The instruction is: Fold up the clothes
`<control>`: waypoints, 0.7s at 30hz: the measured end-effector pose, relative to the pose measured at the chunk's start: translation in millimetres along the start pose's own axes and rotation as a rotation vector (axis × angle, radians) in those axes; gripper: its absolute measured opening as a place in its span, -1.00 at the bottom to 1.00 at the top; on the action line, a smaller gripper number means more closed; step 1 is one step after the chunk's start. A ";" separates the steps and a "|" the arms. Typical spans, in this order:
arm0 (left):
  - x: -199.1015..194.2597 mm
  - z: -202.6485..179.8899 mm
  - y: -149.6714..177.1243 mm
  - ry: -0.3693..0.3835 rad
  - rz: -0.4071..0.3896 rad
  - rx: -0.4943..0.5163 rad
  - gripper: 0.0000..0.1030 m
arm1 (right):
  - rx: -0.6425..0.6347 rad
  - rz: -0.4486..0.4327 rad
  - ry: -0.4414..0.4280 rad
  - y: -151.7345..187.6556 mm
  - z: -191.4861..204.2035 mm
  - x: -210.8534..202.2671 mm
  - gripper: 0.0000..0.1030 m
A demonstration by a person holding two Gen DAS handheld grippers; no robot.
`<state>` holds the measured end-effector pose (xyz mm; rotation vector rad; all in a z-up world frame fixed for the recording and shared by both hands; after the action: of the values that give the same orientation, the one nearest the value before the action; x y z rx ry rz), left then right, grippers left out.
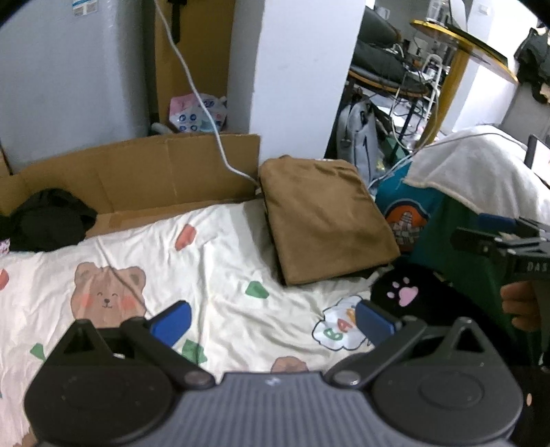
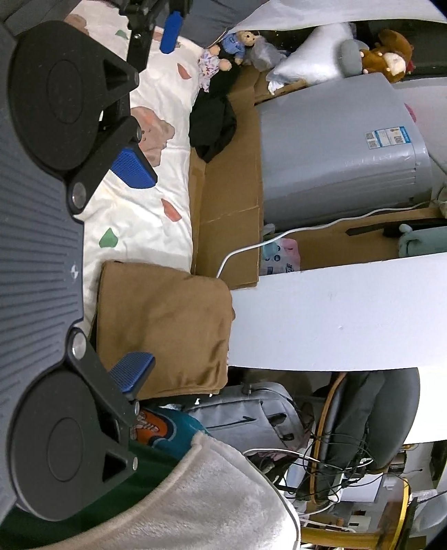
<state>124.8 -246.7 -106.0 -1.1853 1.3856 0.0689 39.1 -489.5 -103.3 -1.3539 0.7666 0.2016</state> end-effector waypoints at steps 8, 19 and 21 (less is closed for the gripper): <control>-14.7 28.4 3.2 -0.046 -0.022 0.014 0.99 | -0.031 -0.032 -0.008 -4.8 22.7 -6.3 1.00; -40.3 69.2 6.4 -0.061 -0.068 0.039 0.99 | -0.049 -0.025 0.045 4.3 42.7 -13.0 1.00; -45.7 73.1 7.5 -0.079 -0.084 0.070 0.99 | -0.062 -0.025 0.074 8.4 48.8 -17.7 1.00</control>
<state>158.8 -168.1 -93.7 -1.1685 1.2587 0.0076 39.8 -437.1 -98.5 -1.4354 0.8103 0.1574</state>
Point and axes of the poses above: each gripper's, at about its wrist camera, not at the fingertips, and x roughly the way its jaws point, z to its left, y to its underside, the point moved 10 cm from there along x, roughly the way its jaws point, and after that the axes turned 10 degrees about y, right-handed, at the moved point
